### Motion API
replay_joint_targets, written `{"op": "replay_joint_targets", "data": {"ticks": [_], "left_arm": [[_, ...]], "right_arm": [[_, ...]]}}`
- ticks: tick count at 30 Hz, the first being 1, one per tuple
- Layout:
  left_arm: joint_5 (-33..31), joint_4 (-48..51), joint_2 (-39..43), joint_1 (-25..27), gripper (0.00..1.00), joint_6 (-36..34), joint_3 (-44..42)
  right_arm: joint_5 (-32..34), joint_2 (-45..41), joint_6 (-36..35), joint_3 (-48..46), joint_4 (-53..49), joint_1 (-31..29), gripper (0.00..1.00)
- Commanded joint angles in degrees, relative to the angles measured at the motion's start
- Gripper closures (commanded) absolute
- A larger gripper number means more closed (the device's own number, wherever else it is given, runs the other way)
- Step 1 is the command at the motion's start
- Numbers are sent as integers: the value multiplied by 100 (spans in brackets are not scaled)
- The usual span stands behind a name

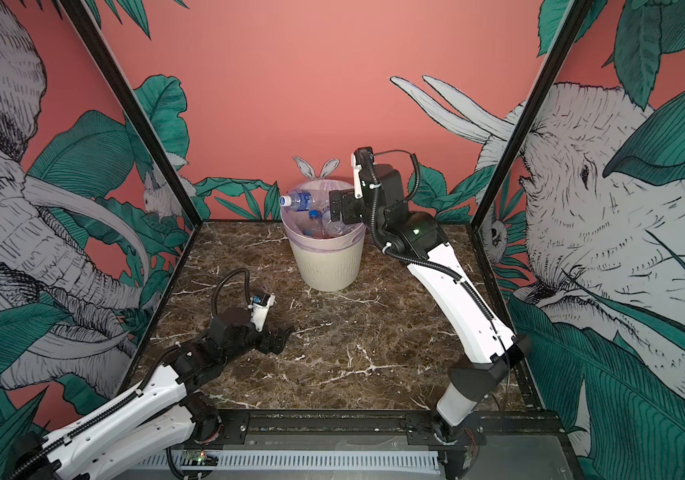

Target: Throw the plastic bottles in the bin

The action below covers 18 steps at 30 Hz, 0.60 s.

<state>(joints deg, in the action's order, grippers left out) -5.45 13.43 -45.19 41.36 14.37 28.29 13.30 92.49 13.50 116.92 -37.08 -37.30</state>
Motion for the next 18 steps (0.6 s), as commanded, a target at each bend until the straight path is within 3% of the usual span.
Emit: {"op": "replay_joint_targets", "data": {"ticks": [1,18], "left_arm": [[-122,-35,-26,12,0,-62,262],[-168,320,-267,-82,0,-287,857]], "right_arm": [[88,-290,-16,-622,435,114,1],[55,-1738,99,-2870,1031,508,1]]}}
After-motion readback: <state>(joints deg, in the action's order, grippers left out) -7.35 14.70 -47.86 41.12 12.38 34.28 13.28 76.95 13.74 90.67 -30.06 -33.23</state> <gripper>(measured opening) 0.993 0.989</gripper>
